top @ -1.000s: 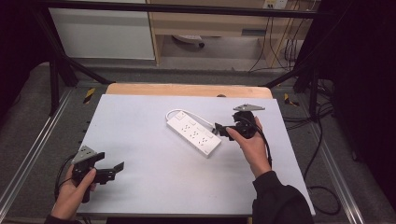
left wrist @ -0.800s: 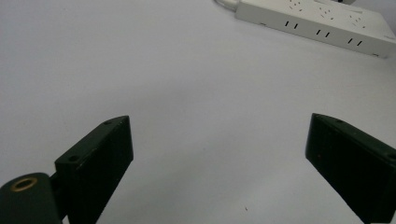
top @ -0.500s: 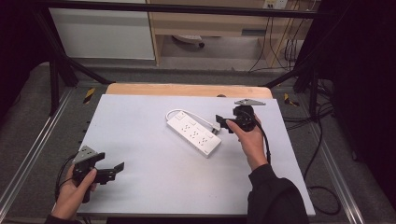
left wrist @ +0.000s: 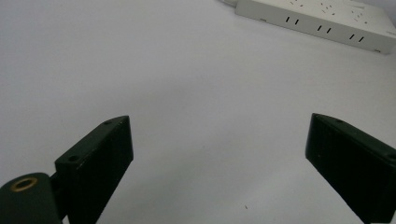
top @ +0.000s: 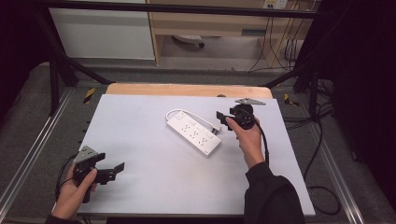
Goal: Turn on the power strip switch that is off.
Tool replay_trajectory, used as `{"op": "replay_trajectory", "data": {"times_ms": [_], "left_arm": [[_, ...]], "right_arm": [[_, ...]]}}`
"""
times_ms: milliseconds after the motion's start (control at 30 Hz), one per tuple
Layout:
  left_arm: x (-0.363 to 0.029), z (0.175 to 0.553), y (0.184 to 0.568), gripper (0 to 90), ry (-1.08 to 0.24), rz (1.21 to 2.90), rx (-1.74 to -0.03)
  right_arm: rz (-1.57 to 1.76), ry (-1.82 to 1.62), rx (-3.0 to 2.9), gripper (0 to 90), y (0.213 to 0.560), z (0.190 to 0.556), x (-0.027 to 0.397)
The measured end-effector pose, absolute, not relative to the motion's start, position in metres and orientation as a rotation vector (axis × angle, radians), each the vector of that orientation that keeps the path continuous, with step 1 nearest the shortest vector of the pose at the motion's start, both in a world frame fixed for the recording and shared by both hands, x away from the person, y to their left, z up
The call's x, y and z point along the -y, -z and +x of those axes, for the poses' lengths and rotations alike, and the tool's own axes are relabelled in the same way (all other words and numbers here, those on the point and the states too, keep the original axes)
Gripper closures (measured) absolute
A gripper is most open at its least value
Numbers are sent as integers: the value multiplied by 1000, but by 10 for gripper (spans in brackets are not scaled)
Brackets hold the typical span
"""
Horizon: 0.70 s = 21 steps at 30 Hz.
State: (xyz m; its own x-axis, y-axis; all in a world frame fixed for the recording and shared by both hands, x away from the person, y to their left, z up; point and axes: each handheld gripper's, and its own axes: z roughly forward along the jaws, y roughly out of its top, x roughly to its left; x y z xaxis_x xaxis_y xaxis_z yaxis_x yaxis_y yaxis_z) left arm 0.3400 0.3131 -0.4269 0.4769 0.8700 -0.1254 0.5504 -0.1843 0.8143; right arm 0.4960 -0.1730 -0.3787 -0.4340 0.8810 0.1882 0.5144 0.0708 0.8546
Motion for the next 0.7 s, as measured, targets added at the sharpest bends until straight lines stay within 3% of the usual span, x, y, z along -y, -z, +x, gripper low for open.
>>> {"op": "replay_trajectory", "data": {"times_ms": [700], "left_arm": [[-313, 341, 428, 79, -443, 1861, -1193]], "right_arm": [[1420, -1329, -1987, 378, 384, 506, 168]]}}
